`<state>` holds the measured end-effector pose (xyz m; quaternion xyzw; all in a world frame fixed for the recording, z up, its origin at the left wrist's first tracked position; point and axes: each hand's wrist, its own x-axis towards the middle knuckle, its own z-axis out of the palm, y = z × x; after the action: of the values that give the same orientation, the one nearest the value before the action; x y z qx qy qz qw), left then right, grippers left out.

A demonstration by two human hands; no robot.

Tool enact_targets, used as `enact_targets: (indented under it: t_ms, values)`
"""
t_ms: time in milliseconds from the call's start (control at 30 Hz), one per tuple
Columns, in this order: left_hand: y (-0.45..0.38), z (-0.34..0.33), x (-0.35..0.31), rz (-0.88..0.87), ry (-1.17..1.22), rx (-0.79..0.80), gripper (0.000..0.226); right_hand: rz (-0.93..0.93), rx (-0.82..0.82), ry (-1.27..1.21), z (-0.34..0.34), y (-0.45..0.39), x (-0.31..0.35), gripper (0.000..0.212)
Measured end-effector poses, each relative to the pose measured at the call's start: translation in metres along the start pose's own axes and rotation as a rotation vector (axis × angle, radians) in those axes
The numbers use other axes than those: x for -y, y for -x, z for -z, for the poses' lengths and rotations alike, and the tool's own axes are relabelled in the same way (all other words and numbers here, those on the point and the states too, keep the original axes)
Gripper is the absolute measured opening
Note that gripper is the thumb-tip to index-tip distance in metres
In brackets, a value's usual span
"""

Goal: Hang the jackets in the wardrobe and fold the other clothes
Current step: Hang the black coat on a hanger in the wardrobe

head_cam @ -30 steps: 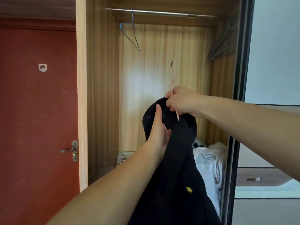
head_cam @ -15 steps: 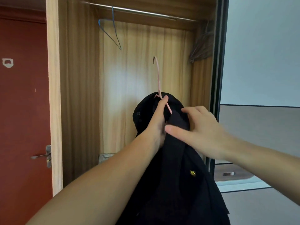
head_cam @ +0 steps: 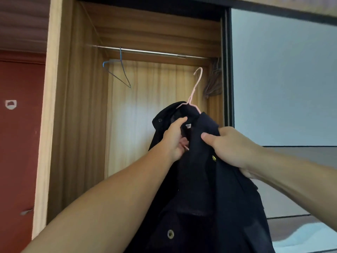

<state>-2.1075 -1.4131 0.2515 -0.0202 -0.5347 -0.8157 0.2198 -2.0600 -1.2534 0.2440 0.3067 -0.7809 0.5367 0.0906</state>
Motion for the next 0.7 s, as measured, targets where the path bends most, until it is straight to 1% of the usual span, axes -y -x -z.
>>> enact_targets:
  t_ms: [133, 233, 300, 367, 433, 500, 533, 567, 633, 667, 700]
  values:
    - [-0.013, -0.002, -0.002, 0.043, -0.103, -0.042, 0.036, 0.103, -0.039, -0.014, 0.025, -0.029, 0.009, 0.027]
    - [-0.019, 0.001, -0.011, 0.014, -0.266, -0.027, 0.03, 0.139, -0.05, -0.051, 0.035, -0.056, 0.016, 0.028]
    - [-0.022, 0.005, -0.019, -0.025, -0.411, 0.016, 0.03, 0.157, -0.06, -0.059, 0.038, -0.074, 0.022, 0.028]
    - [-0.024, 0.006, -0.028, -0.076, -0.51, 0.07, 0.034, 0.161, -0.09, -0.1, 0.035, -0.097, 0.029, 0.027]
    - [-0.026, 0.009, -0.036, -0.111, -0.544, 0.123, 0.046, 0.171, -0.126, -0.105, 0.027, -0.122, 0.035, 0.026]
    - [-0.033, 0.016, -0.044, -0.123, -0.57, 0.218, 0.06, 0.187, -0.162, -0.103, 0.015, -0.15, 0.041, 0.024]
    - [-0.036, 0.022, -0.047, -0.131, -0.598, 0.265, 0.061, 0.195, -0.178, -0.108, 0.009, -0.164, 0.044, 0.023]
    - [-0.042, 0.029, -0.049, -0.149, -0.631, 0.306, 0.055, 0.206, -0.19, -0.111, 0.002, -0.178, 0.047, 0.02]
    - [-0.06, 0.048, -0.051, -0.241, -0.724, 0.353, 0.042, 0.231, -0.212, -0.104, -0.012, -0.205, 0.054, 0.018]
    - [-0.073, 0.058, -0.051, -0.303, -0.763, 0.345, 0.046, 0.243, -0.227, -0.099, -0.02, -0.22, 0.057, 0.018]
    - [-0.087, 0.067, -0.051, -0.36, -0.784, 0.321, 0.054, 0.256, -0.243, -0.096, -0.027, -0.234, 0.059, 0.018]
